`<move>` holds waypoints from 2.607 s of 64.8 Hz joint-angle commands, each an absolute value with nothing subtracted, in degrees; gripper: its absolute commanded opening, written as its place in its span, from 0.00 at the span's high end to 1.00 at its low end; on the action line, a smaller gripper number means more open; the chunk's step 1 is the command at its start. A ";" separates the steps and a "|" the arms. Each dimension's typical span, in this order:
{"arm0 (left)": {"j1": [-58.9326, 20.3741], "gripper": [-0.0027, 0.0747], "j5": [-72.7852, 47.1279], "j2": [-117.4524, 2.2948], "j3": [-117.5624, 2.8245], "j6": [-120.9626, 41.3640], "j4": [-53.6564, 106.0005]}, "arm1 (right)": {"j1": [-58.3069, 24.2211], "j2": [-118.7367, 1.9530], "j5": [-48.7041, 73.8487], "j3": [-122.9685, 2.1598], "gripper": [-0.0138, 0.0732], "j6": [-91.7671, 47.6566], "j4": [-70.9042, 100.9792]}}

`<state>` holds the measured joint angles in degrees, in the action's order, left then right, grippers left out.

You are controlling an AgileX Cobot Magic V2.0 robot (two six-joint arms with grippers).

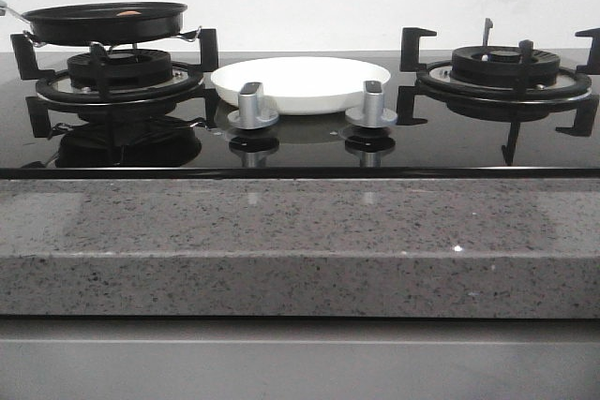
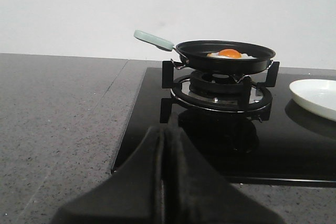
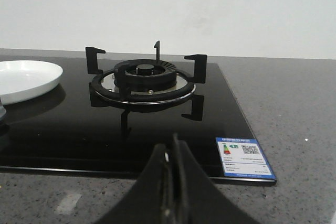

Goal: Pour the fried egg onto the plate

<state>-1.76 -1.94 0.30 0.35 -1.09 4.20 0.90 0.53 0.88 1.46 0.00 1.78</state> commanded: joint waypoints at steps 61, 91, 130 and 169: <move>-2.12 0.99 3.20 1.28 0.61 -0.62 4.60 | 1.30 1.68 1.14 1.28 0.92 0.00 0.78; -2.12 0.99 -3.93 -1.28 -12.64 -0.62 8.01 | 1.30 1.06 7.63 -9.96 0.92 0.00 1.51; -2.12 0.99 -29.69 -28.75 -42.94 -0.62 6.75 | 1.30 -22.40 22.72 -36.75 0.92 0.00 1.76; -2.12 0.99 -28.76 -32.72 -42.83 -0.62 6.99 | 1.30 -23.54 22.78 -36.75 0.92 0.00 1.76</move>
<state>-1.76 -34.11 -32.15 -40.92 -1.09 6.72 0.90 -22.67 27.00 -34.73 0.00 1.78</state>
